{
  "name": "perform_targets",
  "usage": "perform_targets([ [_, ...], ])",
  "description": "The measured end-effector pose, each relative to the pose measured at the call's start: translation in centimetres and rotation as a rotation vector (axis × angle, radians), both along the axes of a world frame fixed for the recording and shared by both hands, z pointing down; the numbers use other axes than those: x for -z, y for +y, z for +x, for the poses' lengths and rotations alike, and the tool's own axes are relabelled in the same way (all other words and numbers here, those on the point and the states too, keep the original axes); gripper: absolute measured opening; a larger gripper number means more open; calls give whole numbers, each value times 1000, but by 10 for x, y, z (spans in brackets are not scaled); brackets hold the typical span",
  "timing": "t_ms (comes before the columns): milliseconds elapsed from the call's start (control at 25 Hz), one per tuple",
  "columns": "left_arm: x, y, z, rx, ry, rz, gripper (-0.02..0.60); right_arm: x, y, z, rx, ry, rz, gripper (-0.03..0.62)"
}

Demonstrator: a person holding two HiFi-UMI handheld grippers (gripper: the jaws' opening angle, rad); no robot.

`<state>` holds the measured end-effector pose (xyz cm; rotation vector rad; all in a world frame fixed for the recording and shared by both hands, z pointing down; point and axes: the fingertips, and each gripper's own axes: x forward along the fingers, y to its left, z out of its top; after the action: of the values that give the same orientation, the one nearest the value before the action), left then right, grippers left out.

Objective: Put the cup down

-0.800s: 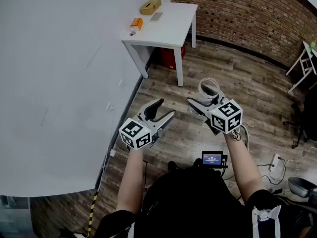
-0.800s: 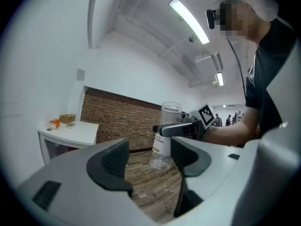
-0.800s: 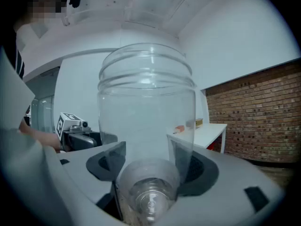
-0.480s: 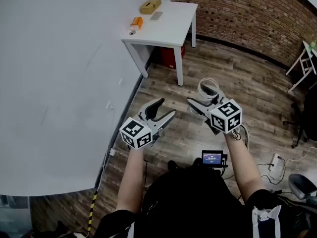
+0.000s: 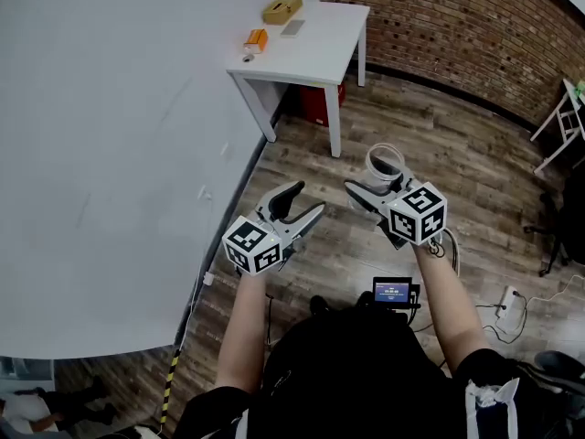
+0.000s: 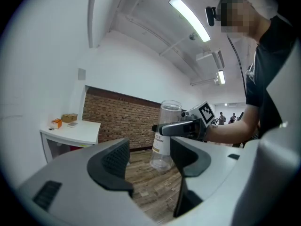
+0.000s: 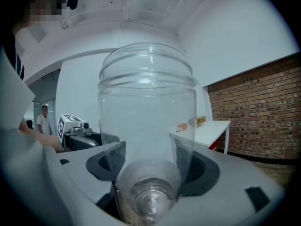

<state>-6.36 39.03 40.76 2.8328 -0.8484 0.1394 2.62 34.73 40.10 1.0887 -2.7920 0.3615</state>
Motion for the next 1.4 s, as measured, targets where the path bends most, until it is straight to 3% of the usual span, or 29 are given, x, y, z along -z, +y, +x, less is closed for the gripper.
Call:
perform_targets([
  [920,-6,-14,0,37,-19,5,270,-9,-14,8,-4,-31,-46,341],
  [1400,-9,-25,26,54,-25,-5,344,-11,-25,35,3,-47,-45,341],
])
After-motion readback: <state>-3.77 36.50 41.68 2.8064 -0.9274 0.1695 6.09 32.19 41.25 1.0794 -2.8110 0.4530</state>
